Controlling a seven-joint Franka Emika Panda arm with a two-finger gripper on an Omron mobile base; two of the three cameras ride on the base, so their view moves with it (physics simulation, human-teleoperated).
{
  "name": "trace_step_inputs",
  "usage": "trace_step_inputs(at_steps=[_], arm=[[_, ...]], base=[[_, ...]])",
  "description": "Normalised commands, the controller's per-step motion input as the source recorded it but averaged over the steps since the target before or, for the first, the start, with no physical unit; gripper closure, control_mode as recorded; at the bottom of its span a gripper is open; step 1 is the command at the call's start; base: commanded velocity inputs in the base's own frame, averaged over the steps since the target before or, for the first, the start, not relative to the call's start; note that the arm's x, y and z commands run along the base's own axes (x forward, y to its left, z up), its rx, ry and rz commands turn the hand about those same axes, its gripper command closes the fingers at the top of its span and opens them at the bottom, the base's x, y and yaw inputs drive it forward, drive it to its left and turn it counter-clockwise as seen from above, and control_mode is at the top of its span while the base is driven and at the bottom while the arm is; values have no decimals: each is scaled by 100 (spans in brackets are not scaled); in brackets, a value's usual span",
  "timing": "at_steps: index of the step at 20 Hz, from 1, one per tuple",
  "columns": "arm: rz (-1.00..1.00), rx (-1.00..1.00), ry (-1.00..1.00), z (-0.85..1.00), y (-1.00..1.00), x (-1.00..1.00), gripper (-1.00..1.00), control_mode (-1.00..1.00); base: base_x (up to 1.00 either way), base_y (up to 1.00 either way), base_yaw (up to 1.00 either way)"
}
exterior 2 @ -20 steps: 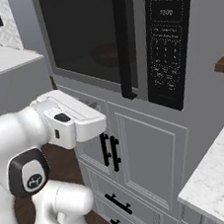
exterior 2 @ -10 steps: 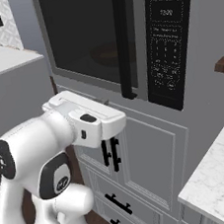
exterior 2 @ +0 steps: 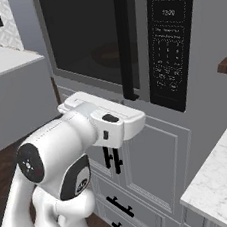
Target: Pick the corn from the sink and place it in the bowl. Then pick the bowl and place it in the microwave. Then close the microwave door and press the start button.
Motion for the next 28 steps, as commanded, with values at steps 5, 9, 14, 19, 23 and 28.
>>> trace_step_inputs(at_steps=[5,9,14,19,23,28], arm=[[0,0,0,-15,-1,14,100,-100],[0,0,0,-28,-9,14,100,-100],[0,0,0,-8,-28,11,100,-100],[0,0,0,0,-23,23,100,-100],[0,0,0,-1,-27,16,100,-100],[0,0,0,0,-31,11,100,-100]], base=[[0,0,0],[0,0,0],[0,0,0],[0,0,0],[0,0,0],[0,0,0]])
